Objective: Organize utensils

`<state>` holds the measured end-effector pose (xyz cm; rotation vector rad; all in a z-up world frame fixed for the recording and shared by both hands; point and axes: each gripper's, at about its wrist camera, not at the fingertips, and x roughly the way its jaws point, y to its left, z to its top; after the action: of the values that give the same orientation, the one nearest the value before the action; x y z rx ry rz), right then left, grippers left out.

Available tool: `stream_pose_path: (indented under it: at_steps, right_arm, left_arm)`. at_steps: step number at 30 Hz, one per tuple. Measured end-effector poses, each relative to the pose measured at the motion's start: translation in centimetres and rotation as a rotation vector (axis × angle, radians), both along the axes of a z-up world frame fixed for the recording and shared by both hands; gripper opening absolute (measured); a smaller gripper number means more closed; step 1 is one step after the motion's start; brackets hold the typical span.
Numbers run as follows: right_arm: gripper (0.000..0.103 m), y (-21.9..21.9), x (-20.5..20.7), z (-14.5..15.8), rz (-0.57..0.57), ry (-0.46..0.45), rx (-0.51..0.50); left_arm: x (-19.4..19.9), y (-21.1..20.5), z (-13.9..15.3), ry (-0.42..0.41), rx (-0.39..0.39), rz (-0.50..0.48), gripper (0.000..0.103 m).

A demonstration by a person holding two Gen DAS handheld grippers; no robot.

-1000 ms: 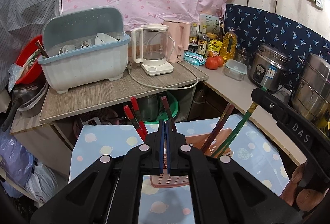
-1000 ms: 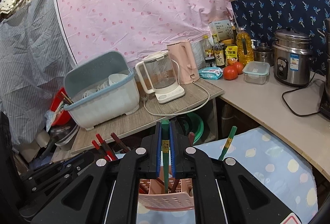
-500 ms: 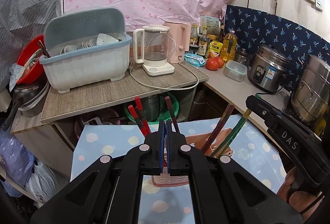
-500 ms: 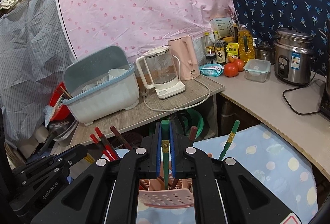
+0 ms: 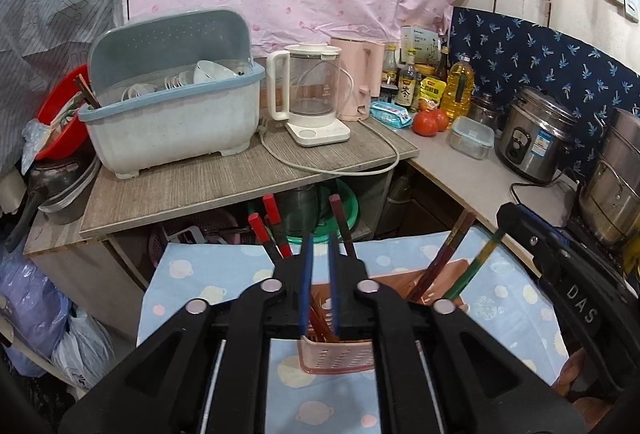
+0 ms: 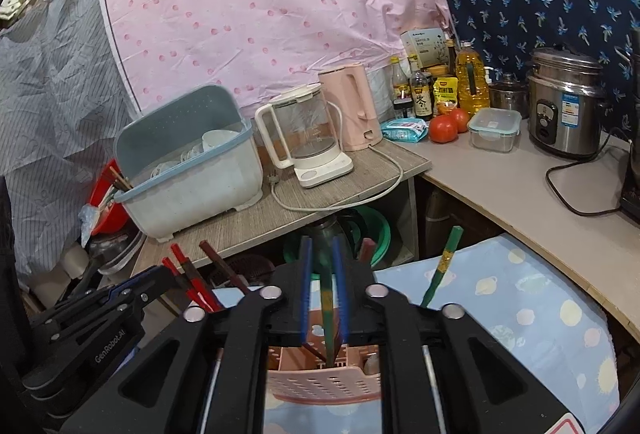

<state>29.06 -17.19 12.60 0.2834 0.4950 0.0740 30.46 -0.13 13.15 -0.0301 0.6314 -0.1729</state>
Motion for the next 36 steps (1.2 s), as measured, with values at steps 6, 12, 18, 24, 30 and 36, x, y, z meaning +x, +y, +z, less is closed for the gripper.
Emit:
stream_pose_path:
  at_steps: [6, 12, 18, 24, 30, 36]
  right_arm:
    - [0.02, -0.5, -0.6, 0.2, -0.002, -0.001, 0.008]
    - [0.023, -0.5, -2.1, 0.4, 0.0, -0.003, -0.007]
    - [0.032, -0.9, -4.7, 0.3, -0.005, 0.004, -0.024]
    - [0.034, -1.2, -8.1, -0.6, -0.021, 0.046, -0.05]
    - [0.043, -1.3, -12.0, -2.2, -0.036, 0.096, -0.084]
    - [0.045, -1.3, -15.5, -4.3, -0.041, 0.159, -0.102]
  left_arm:
    - [-0.3, -0.3, -0.1, 0.002, 0.001, 0.006, 0.019]
    - [-1.4, -0.6, 0.4, -0.008, 0.004, 0.0, 0.026]
    - [-3.3, -1.2, 0.8, -0.02, 0.01, -0.011, 0.034]
    - [-6.1, -1.8, 0.3, -0.013, 0.018, -0.019, 0.036]
    - [-9.4, -2.3, -1.2, 0.006, 0.043, -0.023, 0.049]
    - [-12.8, -2.9, -3.2, 0.035, 0.049, -0.029, 0.063]
